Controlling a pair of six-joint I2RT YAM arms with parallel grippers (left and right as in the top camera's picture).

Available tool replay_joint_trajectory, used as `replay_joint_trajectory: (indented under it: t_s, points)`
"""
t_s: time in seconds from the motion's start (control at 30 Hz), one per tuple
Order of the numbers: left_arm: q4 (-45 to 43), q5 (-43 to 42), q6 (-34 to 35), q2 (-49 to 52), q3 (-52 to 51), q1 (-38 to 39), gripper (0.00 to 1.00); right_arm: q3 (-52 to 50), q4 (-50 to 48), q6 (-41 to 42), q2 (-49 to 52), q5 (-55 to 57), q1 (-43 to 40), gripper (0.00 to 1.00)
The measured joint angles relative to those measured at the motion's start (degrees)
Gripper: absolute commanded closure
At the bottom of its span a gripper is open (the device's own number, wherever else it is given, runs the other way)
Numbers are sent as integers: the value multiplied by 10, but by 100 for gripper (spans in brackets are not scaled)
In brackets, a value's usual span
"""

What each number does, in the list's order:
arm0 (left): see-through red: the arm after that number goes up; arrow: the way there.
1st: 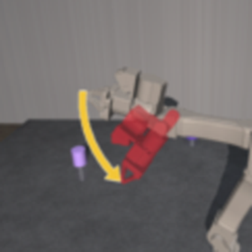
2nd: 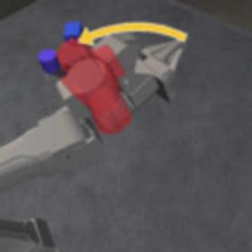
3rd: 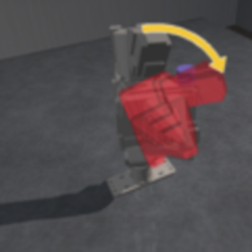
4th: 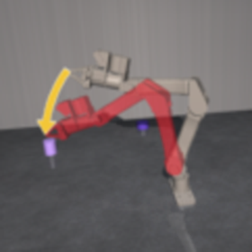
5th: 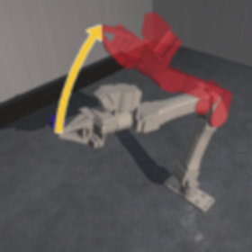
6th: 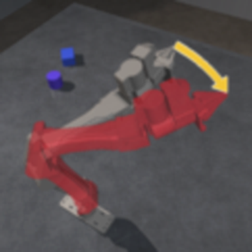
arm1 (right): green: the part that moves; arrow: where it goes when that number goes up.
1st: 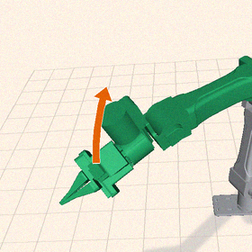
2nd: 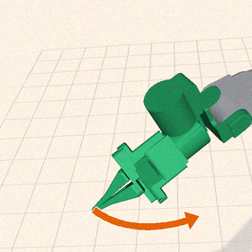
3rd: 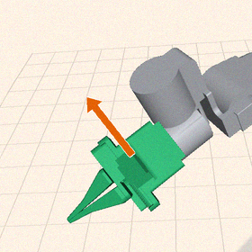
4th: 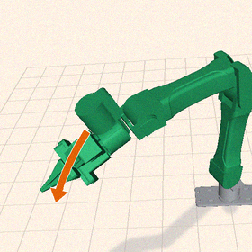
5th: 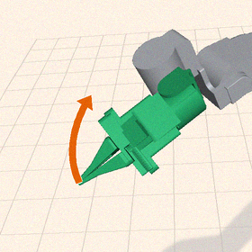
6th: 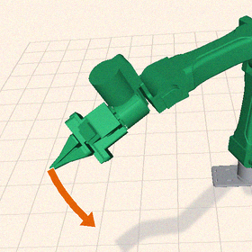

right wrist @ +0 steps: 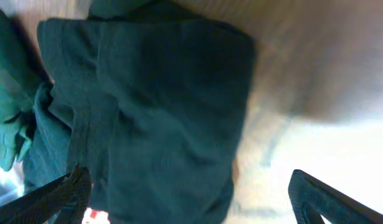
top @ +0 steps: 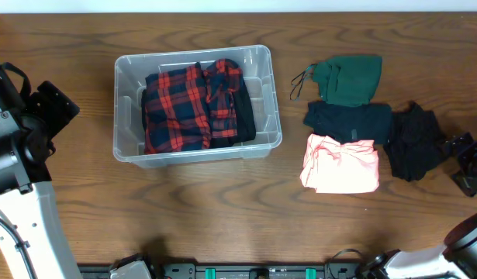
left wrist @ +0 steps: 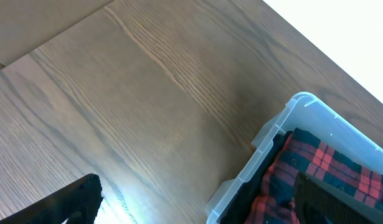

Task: Pack container
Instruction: 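Move the right gripper to the black shirt on the far right and grasp it, then lift the black shirt and carry it over the bin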

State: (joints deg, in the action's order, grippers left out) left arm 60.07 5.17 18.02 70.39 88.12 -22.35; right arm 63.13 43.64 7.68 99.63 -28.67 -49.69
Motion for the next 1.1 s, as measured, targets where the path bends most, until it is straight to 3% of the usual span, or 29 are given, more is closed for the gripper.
replay_joint_trajectory:
  t_s: [0.17, 0.37, 0.47, 0.53, 0.67, 1.0, 1.1]
  points:
    - [0, 0, 0, 0, 0, 0, 2, 0, -19, -21, 47, -31, 0, 3]
    - [0, 0, 0, 0, 0, 0, 2, -1, -46, -28, 81, -46, 8, 12]
    - [0, 0, 0, 0, 0, 0, 2, -1, -55, -30, 84, -45, 22, 24]
    - [0, 0, 0, 0, 0, 0, 2, -1, -57, -27, 87, -32, 37, 44]
    - [0, 0, 0, 0, 0, 0, 2, -1, -57, -17, 87, 1, 53, 67]
    - [0, 0, 0, 0, 0, 0, 2, 1, -44, 9, 63, 14, 60, 99]
    - [0, 0, 0, 0, 0, 0, 2, -7, -40, 10, 12, -19, 61, 99]
